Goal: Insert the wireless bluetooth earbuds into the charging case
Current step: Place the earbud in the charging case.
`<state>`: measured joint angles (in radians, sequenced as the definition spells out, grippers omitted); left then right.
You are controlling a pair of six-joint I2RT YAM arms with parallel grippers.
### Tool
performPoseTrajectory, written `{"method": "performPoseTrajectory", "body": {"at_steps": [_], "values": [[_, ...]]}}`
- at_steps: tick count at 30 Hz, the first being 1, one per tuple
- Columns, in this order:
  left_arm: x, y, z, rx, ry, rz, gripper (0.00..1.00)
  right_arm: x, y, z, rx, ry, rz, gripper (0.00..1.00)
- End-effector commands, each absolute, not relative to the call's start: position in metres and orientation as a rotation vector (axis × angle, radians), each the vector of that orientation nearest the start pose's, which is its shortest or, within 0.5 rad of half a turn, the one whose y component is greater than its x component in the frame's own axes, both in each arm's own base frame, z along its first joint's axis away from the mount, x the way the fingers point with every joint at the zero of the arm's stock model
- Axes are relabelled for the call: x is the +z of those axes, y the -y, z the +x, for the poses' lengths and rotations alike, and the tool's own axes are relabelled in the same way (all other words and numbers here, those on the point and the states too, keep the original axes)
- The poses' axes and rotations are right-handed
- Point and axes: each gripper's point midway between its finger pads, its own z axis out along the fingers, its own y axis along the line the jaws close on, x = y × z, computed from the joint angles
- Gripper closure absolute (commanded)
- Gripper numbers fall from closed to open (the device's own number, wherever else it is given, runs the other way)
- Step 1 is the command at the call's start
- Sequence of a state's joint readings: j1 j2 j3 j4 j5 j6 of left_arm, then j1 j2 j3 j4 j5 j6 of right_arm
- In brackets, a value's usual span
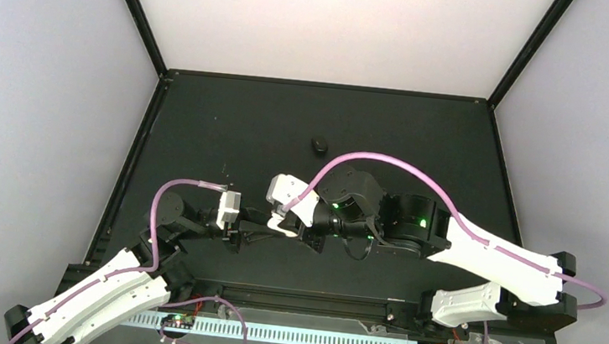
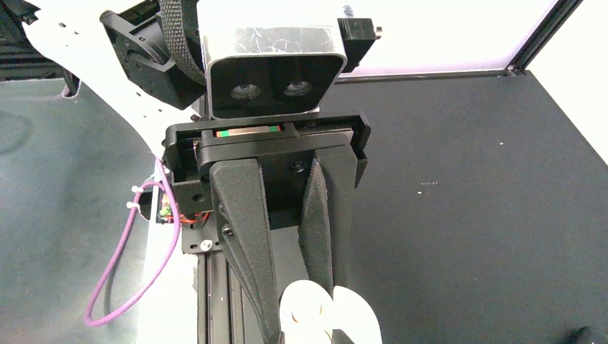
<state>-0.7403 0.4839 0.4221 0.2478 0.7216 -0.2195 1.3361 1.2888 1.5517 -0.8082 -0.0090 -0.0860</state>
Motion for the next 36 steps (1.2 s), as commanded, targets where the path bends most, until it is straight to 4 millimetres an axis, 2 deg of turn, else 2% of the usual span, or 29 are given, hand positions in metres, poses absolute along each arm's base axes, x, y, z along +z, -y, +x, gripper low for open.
{"method": "performPoseTrajectory", "body": {"at_steps": [1,3,6,10,15,22,30,36], "values": [[0.335,0.239,0.094,-1.257,-1.147,0.985,0.99,0.377,-0.363,0.086,0.749,-1.643,-1.397,0.84],[0.335,0.239,0.094,-1.257,-1.148,0.986,0.98,0.380,-0.361,0.088,0.742,-1.642,-1.382,0.84],[0.335,0.239,0.094,-1.257,-1.148,0.986,0.98,0.396,-0.352,0.091,0.741,-1.610,-1.322,0.84],[0.336,0.239,0.093,-1.261,-1.145,0.986,0.98,0.413,-0.335,0.108,0.708,-1.589,-1.175,0.80],[0.339,0.237,0.089,-1.271,-1.124,0.983,0.99,0.410,-0.315,0.132,0.657,-1.627,-1.017,0.71],[0.342,0.234,0.084,-1.284,-1.086,0.985,0.98,0.386,-0.330,0.116,0.761,-1.644,-1.099,0.54],[0.342,0.235,0.084,-1.288,-1.085,0.987,0.98,0.394,-0.337,0.110,0.823,-1.601,-1.101,0.33],[0.343,0.235,0.083,-1.288,-1.079,0.991,0.98,0.391,-0.343,0.115,0.805,-1.618,-1.085,0.27]]}}
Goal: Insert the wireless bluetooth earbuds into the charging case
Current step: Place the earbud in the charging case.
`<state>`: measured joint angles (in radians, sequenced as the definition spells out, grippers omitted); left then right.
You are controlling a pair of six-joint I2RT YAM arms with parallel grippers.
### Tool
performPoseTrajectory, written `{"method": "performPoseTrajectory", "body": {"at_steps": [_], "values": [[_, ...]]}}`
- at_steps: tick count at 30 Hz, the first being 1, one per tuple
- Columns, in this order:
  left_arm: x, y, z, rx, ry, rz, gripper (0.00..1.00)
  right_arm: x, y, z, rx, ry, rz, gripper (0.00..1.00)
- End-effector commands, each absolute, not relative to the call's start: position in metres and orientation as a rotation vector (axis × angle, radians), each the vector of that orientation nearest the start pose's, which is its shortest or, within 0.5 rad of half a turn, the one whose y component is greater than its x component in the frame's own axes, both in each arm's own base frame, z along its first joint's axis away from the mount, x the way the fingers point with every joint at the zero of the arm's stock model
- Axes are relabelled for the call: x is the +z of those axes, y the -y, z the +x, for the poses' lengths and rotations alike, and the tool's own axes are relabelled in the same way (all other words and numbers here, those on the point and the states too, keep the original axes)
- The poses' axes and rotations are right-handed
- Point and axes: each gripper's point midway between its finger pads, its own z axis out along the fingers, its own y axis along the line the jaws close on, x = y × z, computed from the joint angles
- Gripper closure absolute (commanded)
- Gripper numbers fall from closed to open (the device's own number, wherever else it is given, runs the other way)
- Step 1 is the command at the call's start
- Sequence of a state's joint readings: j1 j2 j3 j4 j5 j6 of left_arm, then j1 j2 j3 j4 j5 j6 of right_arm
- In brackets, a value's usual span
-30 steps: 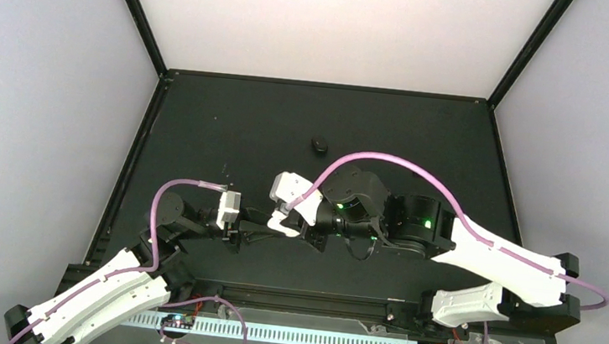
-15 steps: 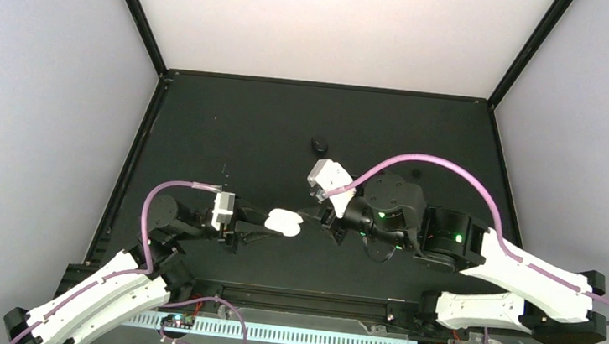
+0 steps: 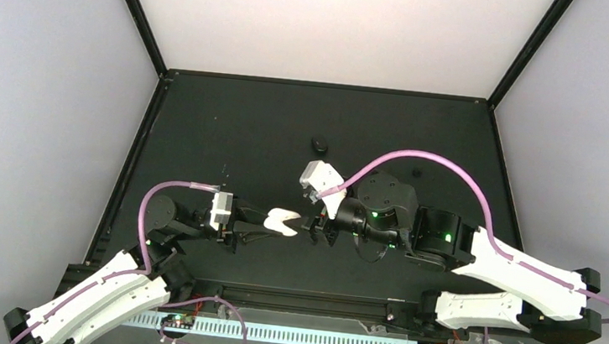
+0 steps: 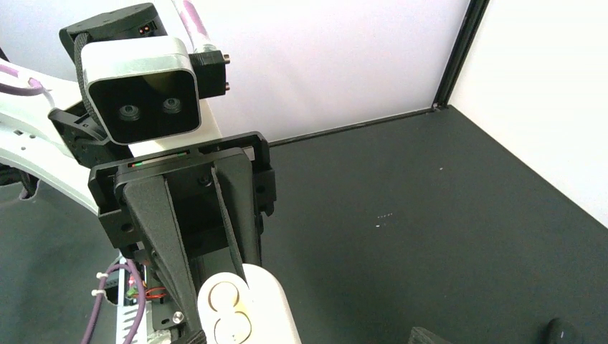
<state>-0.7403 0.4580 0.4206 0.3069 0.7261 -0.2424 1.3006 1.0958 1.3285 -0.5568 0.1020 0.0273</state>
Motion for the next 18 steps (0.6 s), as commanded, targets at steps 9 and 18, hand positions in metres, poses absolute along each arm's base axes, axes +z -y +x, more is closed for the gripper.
{"method": "performPoseTrajectory", "body": {"at_steps": [9,18], "values": [[0.343,0.234,0.082,-1.288,-1.078,0.991,0.98,0.384,-0.348,0.120,0.773,-1.644,-1.096,0.26],[0.344,0.233,0.081,-1.284,-1.071,0.992,0.98,0.374,-0.350,0.123,0.741,-1.673,-1.103,0.26]]}}
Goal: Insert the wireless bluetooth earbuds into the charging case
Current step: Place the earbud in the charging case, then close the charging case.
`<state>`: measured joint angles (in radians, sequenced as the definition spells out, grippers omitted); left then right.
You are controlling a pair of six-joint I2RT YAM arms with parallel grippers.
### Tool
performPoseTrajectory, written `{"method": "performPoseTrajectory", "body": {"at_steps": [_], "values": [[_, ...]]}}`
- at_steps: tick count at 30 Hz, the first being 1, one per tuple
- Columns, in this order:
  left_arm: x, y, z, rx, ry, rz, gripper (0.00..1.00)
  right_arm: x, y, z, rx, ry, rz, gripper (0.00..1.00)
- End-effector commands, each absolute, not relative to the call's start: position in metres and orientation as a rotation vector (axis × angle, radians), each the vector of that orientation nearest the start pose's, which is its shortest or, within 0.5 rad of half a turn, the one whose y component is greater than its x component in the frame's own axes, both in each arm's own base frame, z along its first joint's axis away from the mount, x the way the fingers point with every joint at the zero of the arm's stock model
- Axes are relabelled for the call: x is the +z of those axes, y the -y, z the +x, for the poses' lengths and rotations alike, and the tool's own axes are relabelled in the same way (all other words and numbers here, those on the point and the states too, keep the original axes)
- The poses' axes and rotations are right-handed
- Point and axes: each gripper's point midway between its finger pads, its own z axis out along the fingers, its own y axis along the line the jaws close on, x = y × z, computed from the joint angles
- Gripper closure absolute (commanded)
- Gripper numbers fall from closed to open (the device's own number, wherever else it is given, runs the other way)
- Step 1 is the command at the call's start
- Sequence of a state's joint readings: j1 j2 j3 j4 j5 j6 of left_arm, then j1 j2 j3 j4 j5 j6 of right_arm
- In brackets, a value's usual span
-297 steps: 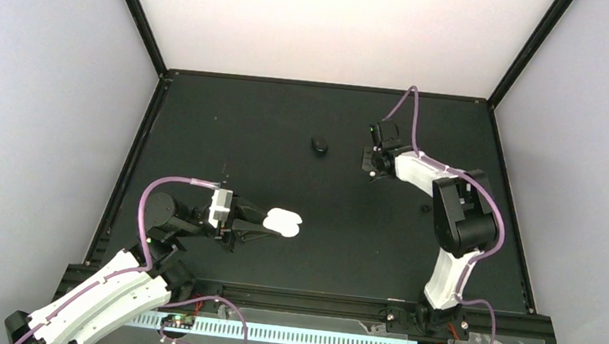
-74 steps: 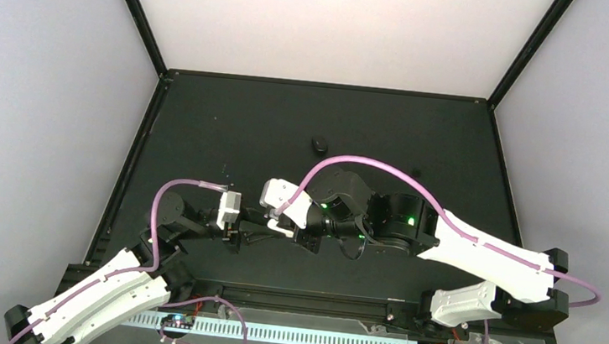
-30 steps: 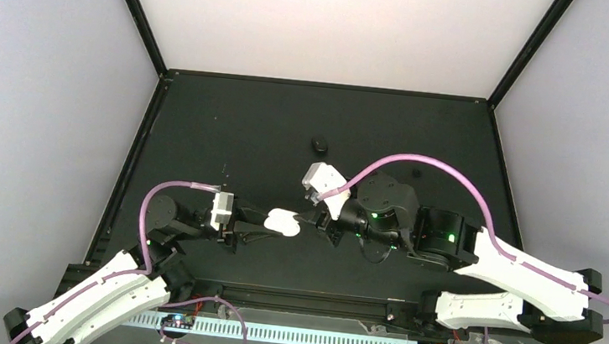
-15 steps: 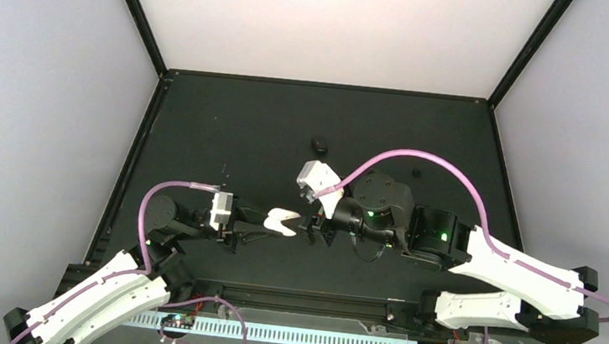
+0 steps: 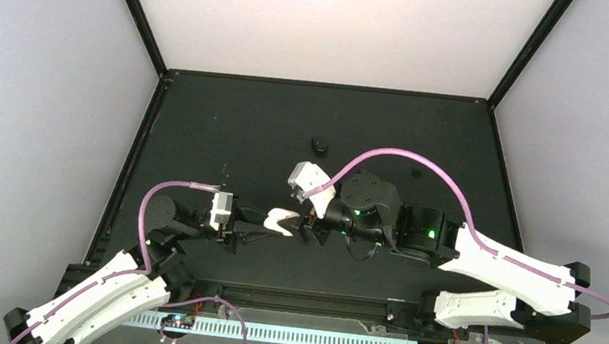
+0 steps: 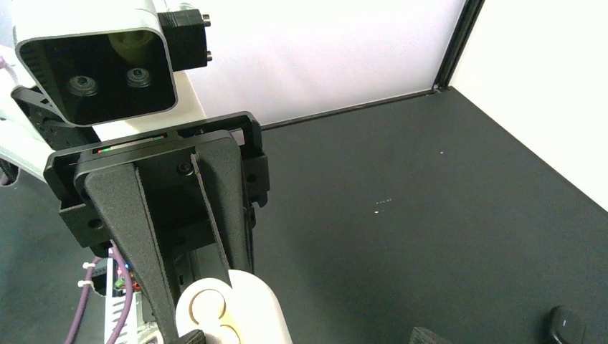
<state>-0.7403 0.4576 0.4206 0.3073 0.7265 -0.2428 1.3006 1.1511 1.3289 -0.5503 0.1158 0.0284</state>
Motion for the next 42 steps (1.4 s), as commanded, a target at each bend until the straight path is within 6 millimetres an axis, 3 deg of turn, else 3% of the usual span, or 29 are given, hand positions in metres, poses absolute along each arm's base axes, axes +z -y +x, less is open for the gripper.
{"method": "performPoseTrajectory", "body": {"at_steps": [1,6,11,14,21,26,31,42], "values": [[0.344,0.233,0.081,-1.284,-1.072,0.992,0.98,0.373,-0.351,0.123,0.740,-1.677,-1.105,0.26],[0.345,0.233,0.081,-1.284,-1.068,0.991,0.98,0.379,-0.348,0.120,0.761,-1.664,-1.101,0.26],[0.344,0.233,0.081,-1.283,-1.072,0.991,0.98,0.405,-0.334,0.120,0.808,-1.597,-1.013,0.26],[0.344,0.233,0.081,-1.285,-1.070,0.992,0.98,0.412,-0.319,0.135,0.792,-1.611,-0.906,0.26],[0.347,0.230,0.077,-1.289,-1.051,0.989,0.98,0.385,-0.292,0.182,0.752,-1.781,-0.697,0.26],[0.349,0.228,0.075,-1.294,-1.036,0.987,0.99,0.366,-0.305,0.174,0.822,-1.813,-0.804,0.27],[0.348,0.229,0.075,-1.299,-1.036,0.989,0.98,0.360,-0.322,0.158,0.913,-1.795,-0.924,0.28],[0.348,0.229,0.075,-1.297,-1.039,0.988,0.98,0.349,-0.334,0.146,0.969,-1.805,-1.036,0.28]]}}
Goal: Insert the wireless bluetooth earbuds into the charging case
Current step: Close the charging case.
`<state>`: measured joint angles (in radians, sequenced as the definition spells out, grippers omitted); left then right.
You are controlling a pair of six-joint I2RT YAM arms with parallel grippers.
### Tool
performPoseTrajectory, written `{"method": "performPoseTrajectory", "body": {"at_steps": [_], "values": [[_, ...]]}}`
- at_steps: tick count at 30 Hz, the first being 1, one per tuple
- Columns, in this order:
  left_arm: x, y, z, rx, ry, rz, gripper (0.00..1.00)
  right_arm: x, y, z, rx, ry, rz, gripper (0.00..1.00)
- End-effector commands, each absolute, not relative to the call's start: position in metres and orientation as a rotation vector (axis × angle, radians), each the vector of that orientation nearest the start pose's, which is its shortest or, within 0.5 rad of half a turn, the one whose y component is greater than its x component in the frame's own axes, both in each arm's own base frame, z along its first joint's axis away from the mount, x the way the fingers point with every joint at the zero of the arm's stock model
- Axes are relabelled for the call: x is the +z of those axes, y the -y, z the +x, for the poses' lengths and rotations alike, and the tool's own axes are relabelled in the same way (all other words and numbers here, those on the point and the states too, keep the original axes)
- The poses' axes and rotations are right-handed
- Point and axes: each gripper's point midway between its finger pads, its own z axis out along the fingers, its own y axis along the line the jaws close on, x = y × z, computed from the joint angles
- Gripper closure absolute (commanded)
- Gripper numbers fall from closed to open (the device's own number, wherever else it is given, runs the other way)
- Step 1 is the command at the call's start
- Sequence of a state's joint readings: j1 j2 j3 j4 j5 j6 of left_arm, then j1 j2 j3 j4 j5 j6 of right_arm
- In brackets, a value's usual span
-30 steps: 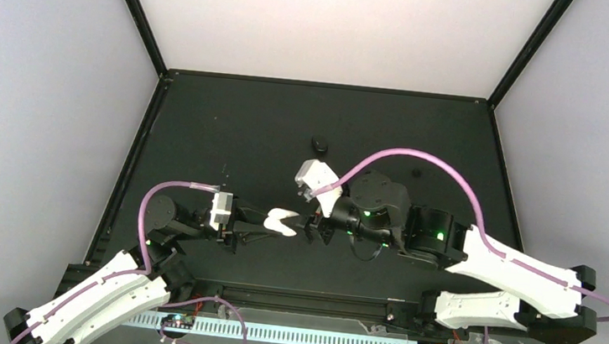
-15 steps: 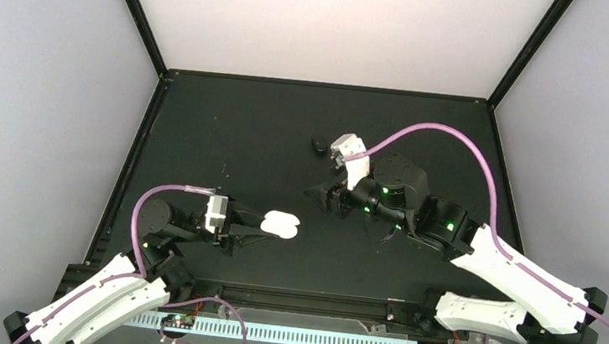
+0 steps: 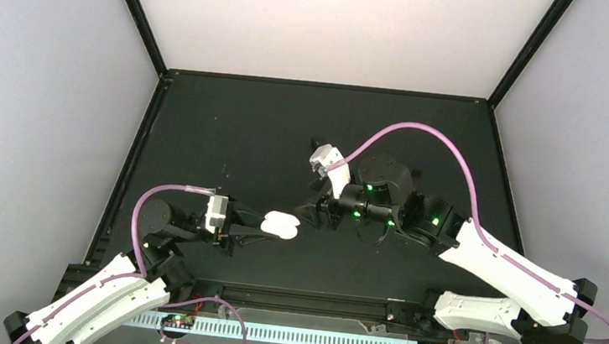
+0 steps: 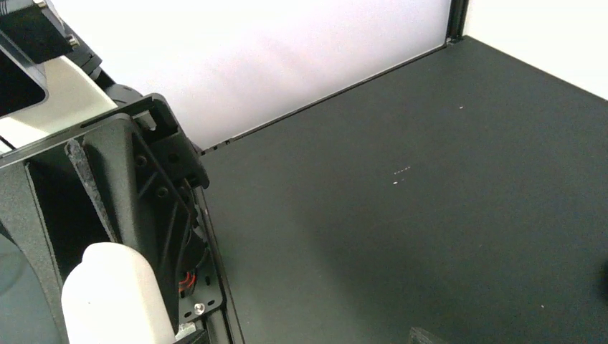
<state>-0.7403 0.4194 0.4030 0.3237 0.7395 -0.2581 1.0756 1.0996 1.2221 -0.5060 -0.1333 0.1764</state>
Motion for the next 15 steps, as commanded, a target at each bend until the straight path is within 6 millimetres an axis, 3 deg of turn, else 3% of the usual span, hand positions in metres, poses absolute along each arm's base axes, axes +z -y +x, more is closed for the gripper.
{"method": "performPoseTrajectory", "body": {"at_steps": [1,15], "values": [[0.3479,0.2293,0.0754,-1.297,-1.040,0.988,0.98,0.3494,-0.3346,0.1448,0.973,-1.804,-1.040,0.29],[0.3472,0.2298,0.0761,-1.295,-1.042,0.989,0.98,0.3493,-0.3341,0.1437,0.972,-1.806,-1.048,0.29]]}}
